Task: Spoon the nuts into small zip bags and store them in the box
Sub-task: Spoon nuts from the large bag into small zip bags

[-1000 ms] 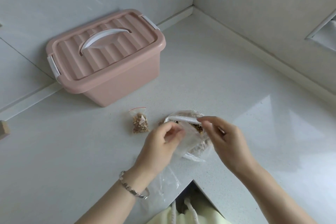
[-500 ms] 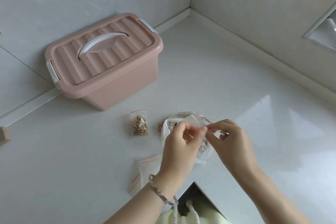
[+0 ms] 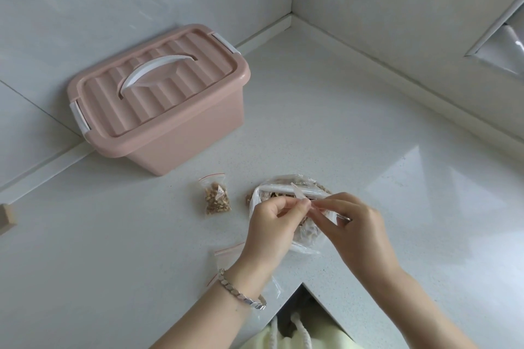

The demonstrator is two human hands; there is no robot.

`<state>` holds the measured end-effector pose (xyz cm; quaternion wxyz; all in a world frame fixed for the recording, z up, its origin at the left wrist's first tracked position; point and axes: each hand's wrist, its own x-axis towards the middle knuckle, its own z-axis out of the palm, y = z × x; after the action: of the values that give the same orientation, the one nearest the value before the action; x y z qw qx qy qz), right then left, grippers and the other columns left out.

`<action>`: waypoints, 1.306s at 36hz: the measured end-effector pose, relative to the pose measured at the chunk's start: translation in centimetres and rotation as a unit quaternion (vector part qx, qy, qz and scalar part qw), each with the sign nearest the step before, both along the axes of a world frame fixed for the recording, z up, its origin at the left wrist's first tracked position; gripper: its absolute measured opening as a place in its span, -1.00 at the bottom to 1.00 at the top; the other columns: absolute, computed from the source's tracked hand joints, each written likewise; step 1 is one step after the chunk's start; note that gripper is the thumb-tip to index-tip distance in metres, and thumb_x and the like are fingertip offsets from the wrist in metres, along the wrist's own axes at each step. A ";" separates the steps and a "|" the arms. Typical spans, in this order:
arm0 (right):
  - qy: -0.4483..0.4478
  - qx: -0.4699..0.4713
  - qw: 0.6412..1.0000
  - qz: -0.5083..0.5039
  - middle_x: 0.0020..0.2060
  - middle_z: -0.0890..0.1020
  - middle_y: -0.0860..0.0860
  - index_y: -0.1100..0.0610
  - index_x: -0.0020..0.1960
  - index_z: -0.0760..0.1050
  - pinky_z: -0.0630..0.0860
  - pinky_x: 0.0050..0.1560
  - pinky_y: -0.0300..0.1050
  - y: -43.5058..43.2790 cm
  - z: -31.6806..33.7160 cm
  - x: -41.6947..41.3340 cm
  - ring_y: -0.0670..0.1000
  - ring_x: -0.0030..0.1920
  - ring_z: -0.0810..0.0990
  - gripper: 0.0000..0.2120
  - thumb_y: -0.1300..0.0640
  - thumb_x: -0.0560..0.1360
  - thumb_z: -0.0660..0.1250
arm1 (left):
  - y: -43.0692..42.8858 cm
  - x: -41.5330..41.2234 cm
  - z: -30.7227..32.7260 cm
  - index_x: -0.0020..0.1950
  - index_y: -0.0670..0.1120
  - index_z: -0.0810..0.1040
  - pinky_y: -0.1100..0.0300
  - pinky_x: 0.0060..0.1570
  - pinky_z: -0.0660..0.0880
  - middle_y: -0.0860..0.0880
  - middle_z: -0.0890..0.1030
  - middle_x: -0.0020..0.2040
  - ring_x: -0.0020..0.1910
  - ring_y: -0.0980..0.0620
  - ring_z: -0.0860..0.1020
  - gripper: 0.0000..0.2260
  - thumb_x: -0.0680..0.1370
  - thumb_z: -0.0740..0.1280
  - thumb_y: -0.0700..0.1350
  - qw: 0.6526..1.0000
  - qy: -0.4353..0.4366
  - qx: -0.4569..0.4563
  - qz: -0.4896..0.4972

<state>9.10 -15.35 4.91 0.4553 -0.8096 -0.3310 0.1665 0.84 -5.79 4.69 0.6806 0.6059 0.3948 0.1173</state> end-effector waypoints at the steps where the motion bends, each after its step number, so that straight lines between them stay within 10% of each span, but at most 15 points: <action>1: 0.003 0.001 1.000 0.005 -0.24 0.61 -0.12 0.05 -0.12 0.66 0.31 -0.37 -0.48 0.0 0.0 0.0 -0.30 -0.37 0.48 -0.77 -0.03 0.32 0.36 | 0.0 0.0 0.0 -0.16 -0.06 0.67 0.49 -0.21 0.43 0.07 0.67 -0.26 -0.27 0.28 0.57 -0.87 0.51 0.34 -0.08 1.000 -0.002 -0.001 0.000; 22: -0.014 -0.051 0.995 0.079 -0.35 0.60 -0.17 0.05 -0.18 0.67 0.33 -0.32 -0.48 -0.1 0.0 0.7 -0.29 -0.36 0.49 -0.90 0.19 0.44 0.39 | 0.9 -0.7 0.0 -0.17 -0.14 0.64 0.48 -0.29 0.42 0.08 0.61 -0.33 -0.34 0.28 0.55 -0.89 0.52 0.34 -0.20 0.994 0.015 0.067 -0.087; 33: 0.173 0.009 0.981 0.088 -0.49 0.59 -0.18 0.09 -0.27 0.61 0.32 -0.44 -0.46 -0.3 2.2 1.9 -0.22 -0.52 0.47 -0.88 0.20 0.42 0.37 | 1.6 -1.1 1.6 -0.30 -0.07 0.60 0.34 -0.32 0.44 0.06 0.61 -0.39 -0.35 0.16 0.55 -0.80 0.48 0.33 -0.30 0.993 -0.024 -0.008 -0.112; 41: -0.080 -0.075 0.993 -0.039 -0.42 0.61 -0.14 0.07 -0.34 0.65 0.36 -0.33 -0.48 0.0 1.2 0.7 -0.33 -0.31 0.50 -0.90 0.22 0.33 0.45 | 0.7 -0.8 1.8 -0.41 -0.06 0.36 0.23 -0.39 0.32 0.06 0.43 -0.47 -0.43 0.08 0.39 -0.76 0.41 0.31 -0.03 0.934 0.198 0.292 -0.059; 47: -0.011 -0.059 0.998 -0.007 -0.67 0.42 -0.27 0.20 -0.30 0.63 0.30 -0.44 -0.50 0.0 2.7 1.1 -0.32 -0.52 0.44 -0.90 0.29 0.38 0.43 | 1.6 -1.1 0.7 0.09 -0.04 0.42 0.51 -0.05 0.35 0.24 0.43 0.00 -0.03 0.26 0.44 -0.75 0.45 0.36 -0.08 0.914 0.049 0.381 -0.132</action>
<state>10.16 -15.39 7.59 0.4039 -0.8395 -0.3196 0.1733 -0.27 -4.19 5.39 0.3876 0.8708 0.2690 0.1381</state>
